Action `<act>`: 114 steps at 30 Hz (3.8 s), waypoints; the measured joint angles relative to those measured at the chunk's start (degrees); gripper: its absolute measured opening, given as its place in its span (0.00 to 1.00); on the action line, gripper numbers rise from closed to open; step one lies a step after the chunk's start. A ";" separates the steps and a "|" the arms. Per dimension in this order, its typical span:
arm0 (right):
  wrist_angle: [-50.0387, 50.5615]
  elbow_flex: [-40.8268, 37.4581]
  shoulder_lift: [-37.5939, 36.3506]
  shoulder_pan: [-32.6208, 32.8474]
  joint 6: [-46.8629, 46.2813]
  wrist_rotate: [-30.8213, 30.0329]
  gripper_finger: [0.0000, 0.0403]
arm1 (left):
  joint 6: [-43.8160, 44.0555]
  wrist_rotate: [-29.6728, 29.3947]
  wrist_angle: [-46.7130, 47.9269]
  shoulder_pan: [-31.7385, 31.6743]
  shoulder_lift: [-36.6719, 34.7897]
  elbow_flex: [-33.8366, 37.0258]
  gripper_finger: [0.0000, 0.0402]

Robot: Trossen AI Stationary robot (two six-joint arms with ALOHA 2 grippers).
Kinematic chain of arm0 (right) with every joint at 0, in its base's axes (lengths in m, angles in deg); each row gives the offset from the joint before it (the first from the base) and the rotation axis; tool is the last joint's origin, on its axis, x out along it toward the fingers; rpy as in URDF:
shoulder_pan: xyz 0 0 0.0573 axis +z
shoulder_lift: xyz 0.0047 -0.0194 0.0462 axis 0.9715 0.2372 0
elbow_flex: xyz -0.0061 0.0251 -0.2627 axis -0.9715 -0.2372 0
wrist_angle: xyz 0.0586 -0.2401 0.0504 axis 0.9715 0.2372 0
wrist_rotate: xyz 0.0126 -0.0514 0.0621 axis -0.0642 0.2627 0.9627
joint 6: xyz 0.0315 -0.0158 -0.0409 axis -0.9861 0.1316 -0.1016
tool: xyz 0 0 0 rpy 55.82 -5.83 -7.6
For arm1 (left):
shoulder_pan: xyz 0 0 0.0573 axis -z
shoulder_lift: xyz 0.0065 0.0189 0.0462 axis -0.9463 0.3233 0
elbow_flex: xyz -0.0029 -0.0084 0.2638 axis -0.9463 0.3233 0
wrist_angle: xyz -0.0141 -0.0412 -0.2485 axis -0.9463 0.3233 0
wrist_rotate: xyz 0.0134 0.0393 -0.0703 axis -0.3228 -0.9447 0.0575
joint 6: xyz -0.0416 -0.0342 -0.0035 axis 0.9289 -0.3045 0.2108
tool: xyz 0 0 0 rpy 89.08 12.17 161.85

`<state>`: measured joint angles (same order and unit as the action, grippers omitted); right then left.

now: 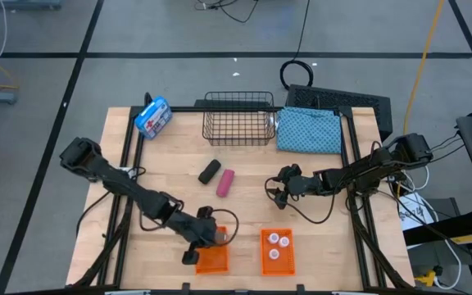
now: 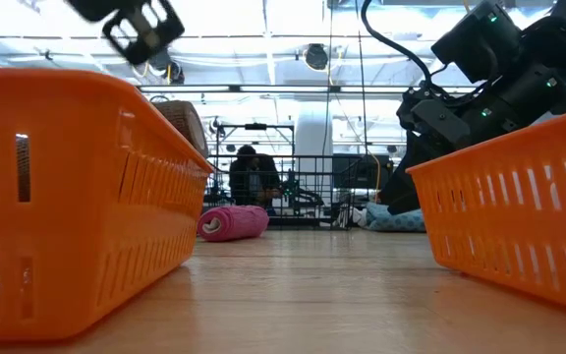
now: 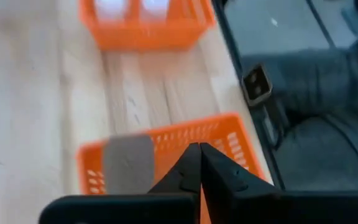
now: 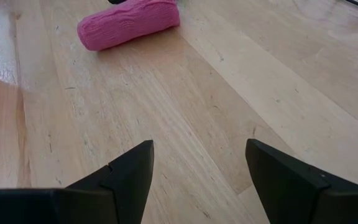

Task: Pick & Place Medicine items
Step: Put the brown bandage into the left orange basket

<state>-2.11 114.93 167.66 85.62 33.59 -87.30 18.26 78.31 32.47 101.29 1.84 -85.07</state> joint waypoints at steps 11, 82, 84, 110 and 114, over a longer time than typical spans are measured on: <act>0.14 0.00 0.00 0.01 0.13 0.00 0.61 | -7.09 -9.56 5.27 0.47 0.37 -0.07 0.46; 0.13 0.00 0.00 0.01 2.66 -0.20 0.61 | -66.85 7.45 4.51 2.95 1.97 -0.05 0.18; 0.13 0.00 0.00 0.00 3.39 -0.20 0.61 | -70.62 9.83 4.35 2.80 1.97 -0.05 0.18; -4.13 0.00 0.02 0.00 3.65 -0.10 0.61 | -91.37 12.75 -2.30 -1.48 6.82 -0.01 0.18; -3.96 -0.01 0.02 0.00 3.64 -0.08 0.61 | -85.91 11.22 -6.29 -1.47 7.20 -0.05 0.18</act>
<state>-6.07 114.91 167.68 85.62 37.23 -87.38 -67.64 89.53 26.18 99.82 9.04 -85.12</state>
